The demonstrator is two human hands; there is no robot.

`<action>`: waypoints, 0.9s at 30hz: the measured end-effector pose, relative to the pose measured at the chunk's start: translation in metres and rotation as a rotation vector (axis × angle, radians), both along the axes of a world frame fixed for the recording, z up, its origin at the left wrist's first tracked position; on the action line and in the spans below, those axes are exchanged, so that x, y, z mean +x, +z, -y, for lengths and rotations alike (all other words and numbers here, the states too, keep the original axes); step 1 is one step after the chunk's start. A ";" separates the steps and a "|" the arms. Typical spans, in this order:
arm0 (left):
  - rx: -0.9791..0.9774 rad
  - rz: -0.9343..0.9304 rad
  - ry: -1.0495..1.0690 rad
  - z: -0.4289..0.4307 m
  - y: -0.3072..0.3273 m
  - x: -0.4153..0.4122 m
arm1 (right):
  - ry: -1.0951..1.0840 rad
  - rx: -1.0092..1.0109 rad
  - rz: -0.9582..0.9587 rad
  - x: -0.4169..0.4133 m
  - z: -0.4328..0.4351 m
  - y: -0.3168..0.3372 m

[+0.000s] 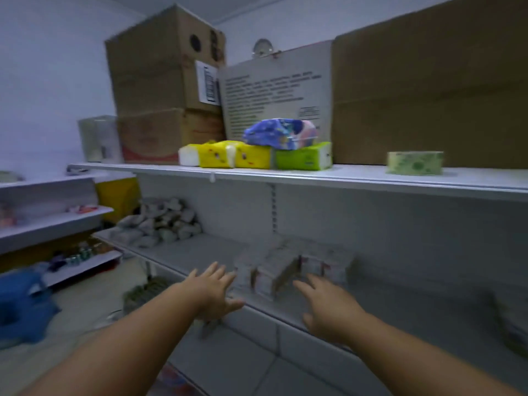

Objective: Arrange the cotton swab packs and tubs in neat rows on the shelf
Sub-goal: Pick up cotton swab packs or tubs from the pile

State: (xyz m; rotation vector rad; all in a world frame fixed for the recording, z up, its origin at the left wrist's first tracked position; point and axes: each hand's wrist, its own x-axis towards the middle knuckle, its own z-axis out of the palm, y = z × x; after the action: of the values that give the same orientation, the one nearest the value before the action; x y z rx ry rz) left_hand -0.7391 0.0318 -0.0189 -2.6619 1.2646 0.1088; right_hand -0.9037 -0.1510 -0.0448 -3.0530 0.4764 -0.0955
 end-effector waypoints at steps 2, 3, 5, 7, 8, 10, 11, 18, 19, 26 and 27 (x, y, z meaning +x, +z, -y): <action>-0.032 -0.071 0.079 -0.039 -0.001 0.025 | 0.099 -0.030 -0.018 0.037 -0.028 0.001; -0.077 -0.087 0.102 -0.054 -0.001 0.037 | 0.137 -0.040 -0.025 0.054 -0.039 0.000; -0.170 -0.081 0.131 -0.078 -0.005 0.063 | 0.188 -0.059 -0.024 0.089 -0.055 -0.001; -0.197 -0.036 0.141 -0.094 -0.013 0.087 | 0.228 -0.062 -0.026 0.124 -0.067 -0.004; -0.182 -0.017 0.146 -0.099 -0.019 0.100 | 0.249 -0.052 -0.034 0.142 -0.072 -0.006; -0.125 -0.011 0.149 -0.105 -0.032 0.125 | 0.291 -0.016 -0.048 0.179 -0.079 -0.010; -0.100 -0.025 0.153 -0.106 -0.037 0.138 | 0.310 0.005 -0.059 0.198 -0.082 -0.011; -0.038 -0.122 0.269 -0.093 -0.026 0.243 | 0.295 0.166 -0.108 0.347 -0.077 -0.008; -0.054 -0.144 0.289 -0.090 -0.018 0.257 | 0.291 0.165 -0.108 0.367 -0.075 -0.009; -0.128 -0.215 0.318 -0.080 -0.025 0.352 | 0.251 0.186 -0.177 0.472 -0.062 -0.040; -0.119 -0.224 0.310 -0.079 -0.030 0.363 | 0.245 0.181 -0.185 0.481 -0.059 -0.046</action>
State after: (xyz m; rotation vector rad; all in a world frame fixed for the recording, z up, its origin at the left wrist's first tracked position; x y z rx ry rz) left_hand -0.3759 0.1105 -0.0484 -3.0000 0.9276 0.3968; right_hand -0.4224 -0.0919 -0.0913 -2.9240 0.1077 0.2280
